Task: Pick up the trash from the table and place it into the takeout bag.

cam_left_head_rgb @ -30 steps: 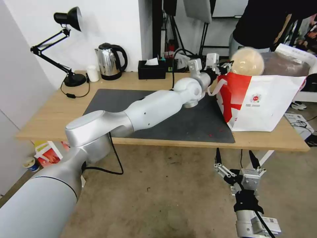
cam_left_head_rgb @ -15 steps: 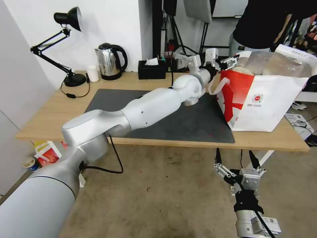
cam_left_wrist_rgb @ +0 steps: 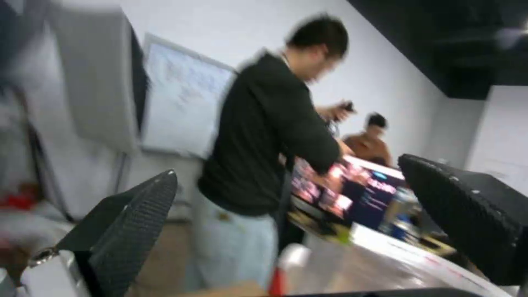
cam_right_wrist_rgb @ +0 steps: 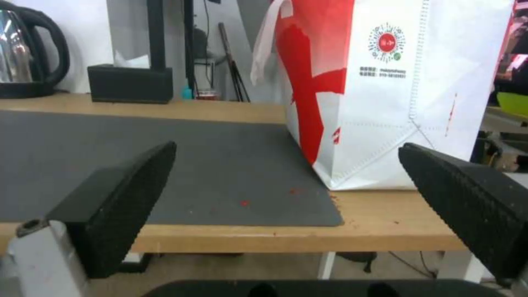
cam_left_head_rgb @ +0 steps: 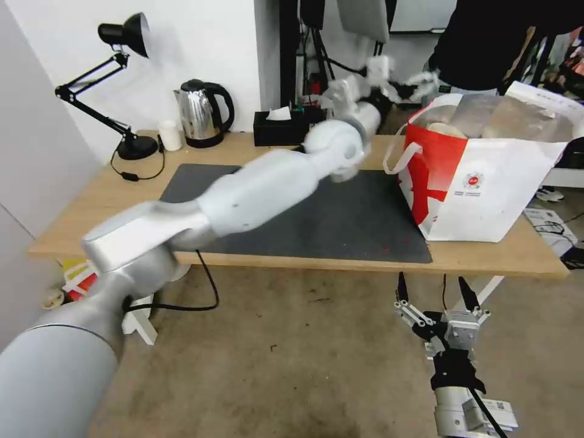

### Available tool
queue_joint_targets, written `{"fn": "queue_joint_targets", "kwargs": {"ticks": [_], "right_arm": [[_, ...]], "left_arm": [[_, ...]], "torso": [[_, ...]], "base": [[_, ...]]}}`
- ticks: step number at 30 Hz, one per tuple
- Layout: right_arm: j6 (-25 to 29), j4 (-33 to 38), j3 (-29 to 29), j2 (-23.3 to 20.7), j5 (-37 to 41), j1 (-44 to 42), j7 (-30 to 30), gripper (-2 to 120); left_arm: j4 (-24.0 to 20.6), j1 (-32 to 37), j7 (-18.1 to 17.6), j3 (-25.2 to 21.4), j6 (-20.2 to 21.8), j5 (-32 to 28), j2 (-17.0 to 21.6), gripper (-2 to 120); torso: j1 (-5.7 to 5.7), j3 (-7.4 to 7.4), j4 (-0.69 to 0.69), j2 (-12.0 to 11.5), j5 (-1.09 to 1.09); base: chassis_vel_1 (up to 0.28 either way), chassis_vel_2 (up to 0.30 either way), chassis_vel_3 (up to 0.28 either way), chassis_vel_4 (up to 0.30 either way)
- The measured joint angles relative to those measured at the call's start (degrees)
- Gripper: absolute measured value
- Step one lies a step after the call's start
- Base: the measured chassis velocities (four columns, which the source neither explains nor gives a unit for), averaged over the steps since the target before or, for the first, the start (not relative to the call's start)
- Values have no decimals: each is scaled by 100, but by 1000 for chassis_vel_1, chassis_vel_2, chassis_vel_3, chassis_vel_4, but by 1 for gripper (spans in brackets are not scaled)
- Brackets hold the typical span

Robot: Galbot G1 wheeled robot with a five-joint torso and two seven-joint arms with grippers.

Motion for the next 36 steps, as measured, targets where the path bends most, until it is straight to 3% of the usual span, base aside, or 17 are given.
{"fn": "queue_joint_targets", "kwargs": {"ticks": [2,3,4,7,8,12,16,17,19,22,23,24,27,28,32,33,36], "right_arm": [[0,0,0,0,0,0,0,100],[0,0,0,0,0,0,0,100],[0,0,0,-1,0,-1,-1,100],[0,0,0,0,0,-1,-1,100],[0,0,0,0,0,-1,-1,100],[0,0,0,0,0,0,-1,100],[0,0,0,0,0,-1,-1,100],[0,0,0,-1,0,0,-1,100],[0,0,0,0,0,0,-1,100],[0,0,0,0,0,0,-1,100],[0,0,0,0,0,0,-1,100],[0,0,0,0,0,0,-1,100],[0,0,0,-1,0,0,-1,100],[0,0,0,-1,0,0,-1,100],[0,0,0,0,0,0,-1,100],[0,0,0,0,0,0,-1,100],[0,0,0,0,0,0,-1,100]], "left_arm": [[-645,160,-105,-281,4,276,570,100],[-645,160,-105,-281,4,276,570,100],[-1244,464,-162,-831,94,262,1093,100],[-2045,1280,-156,-1801,200,332,2015,100],[-2045,1280,-156,-1801,200,332,2015,100],[-2925,2880,264,-3207,302,786,3174,100],[-3111,3405,377,-3606,308,933,3366,100],[-3525,4776,475,-4493,233,1419,3598,100],[-3588,4998,484,-4634,222,1510,3598,100],[-3941,6263,531,-5457,151,2190,3402,100],[-3941,6263,531,-5457,151,2190,3402,100],[-4127,6974,602,-5877,65,2682,3153,100],[-4299,7981,831,-6364,-261,3579,2607,100],[-4299,7981,831,-6364,-261,3579,2607,100],[-4462,8906,944,-6727,-627,4786,1833,100],[-4462,8906,944,-6727,-627,4786,1833,100],[-4462,9360,950,-6966,-812,5399,1357,100]], "torso": [[0,0,0,0,0],[0,0,0,0,0],[0,0,1,0,-2],[0,0,-1,0,-2],[0,0,-1,0,-2],[-1,-1,3,1,0],[-1,-1,4,1,2],[-1,-1,2,0,-1],[-1,0,0,1,-1],[-1,-1,-2,1,3],[-1,-1,-2,1,3],[-1,-1,0,1,1],[-1,0,0,1,0],[-1,0,0,1,0],[-1,-1,-1,1,1],[-1,-1,-1,1,1],[-1,-1,0,1,3]], "base": [[0,0,0,0],[0,0,0,0],[0,0,0,0],[0,0,0,0],[0,0,0,0],[0,0,0,0],[0,0,0,0],[0,0,0,0],[0,0,0,0],[0,0,0,0],[0,0,0,0],[0,0,0,0],[0,0,0,0],[0,0,0,0],[0,0,0,0],[0,0,0,0],[0,0,0,0]]}}
